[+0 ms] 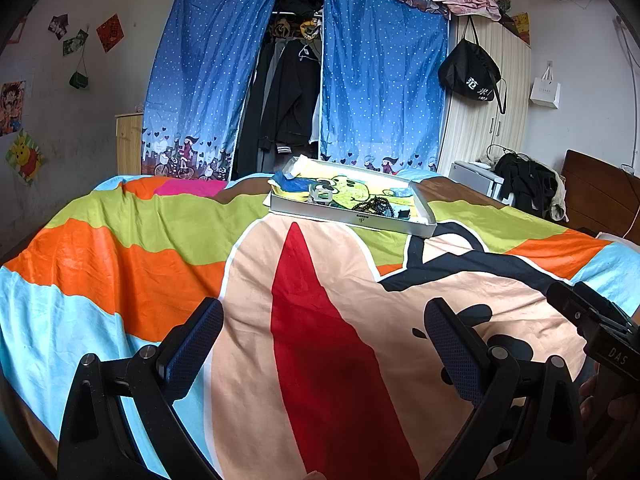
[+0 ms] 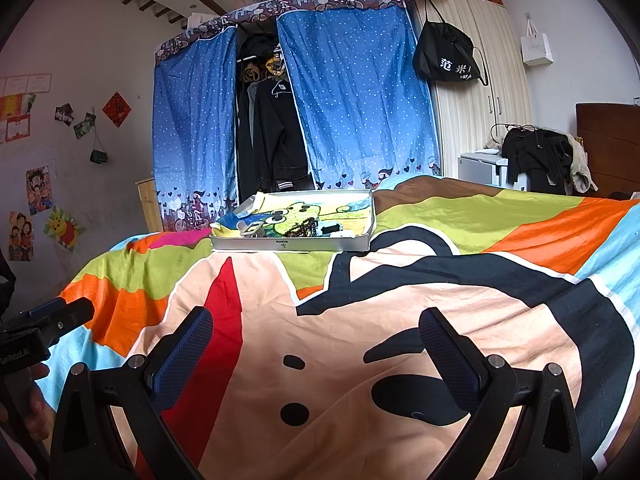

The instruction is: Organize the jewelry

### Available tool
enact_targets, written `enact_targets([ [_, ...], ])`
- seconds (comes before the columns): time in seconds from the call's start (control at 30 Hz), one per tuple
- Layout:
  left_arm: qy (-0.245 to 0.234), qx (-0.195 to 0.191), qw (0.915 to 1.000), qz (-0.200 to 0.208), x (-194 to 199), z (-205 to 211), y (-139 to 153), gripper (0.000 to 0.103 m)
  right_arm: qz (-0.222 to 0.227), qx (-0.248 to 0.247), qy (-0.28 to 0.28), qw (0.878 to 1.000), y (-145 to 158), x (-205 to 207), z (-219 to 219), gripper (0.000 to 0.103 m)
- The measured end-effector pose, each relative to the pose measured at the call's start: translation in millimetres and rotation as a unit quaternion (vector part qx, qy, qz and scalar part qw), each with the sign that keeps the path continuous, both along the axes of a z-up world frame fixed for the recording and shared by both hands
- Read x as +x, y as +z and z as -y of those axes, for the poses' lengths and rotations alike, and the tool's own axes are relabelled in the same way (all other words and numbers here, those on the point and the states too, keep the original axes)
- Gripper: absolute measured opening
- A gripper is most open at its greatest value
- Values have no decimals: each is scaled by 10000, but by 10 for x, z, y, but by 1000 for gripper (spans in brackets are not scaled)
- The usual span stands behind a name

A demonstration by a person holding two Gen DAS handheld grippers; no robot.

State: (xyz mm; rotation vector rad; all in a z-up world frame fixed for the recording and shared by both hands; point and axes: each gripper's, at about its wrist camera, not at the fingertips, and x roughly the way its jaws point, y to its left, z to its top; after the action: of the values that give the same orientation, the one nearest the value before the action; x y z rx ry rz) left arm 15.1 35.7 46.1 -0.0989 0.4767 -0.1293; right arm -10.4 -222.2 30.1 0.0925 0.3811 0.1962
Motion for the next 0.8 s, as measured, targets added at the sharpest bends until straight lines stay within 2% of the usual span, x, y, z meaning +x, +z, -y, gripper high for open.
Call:
enact_targets([
  [0.4, -4, -15, 10000, -13, 0, 15, -2, 99, 8, -21, -1, 10000, -8, -9, 18, 103],
  [0.8, 235, 209, 9993, -188, 25, 52, -57, 99, 15, -27, 2, 10000, -3, -8, 4, 103],
])
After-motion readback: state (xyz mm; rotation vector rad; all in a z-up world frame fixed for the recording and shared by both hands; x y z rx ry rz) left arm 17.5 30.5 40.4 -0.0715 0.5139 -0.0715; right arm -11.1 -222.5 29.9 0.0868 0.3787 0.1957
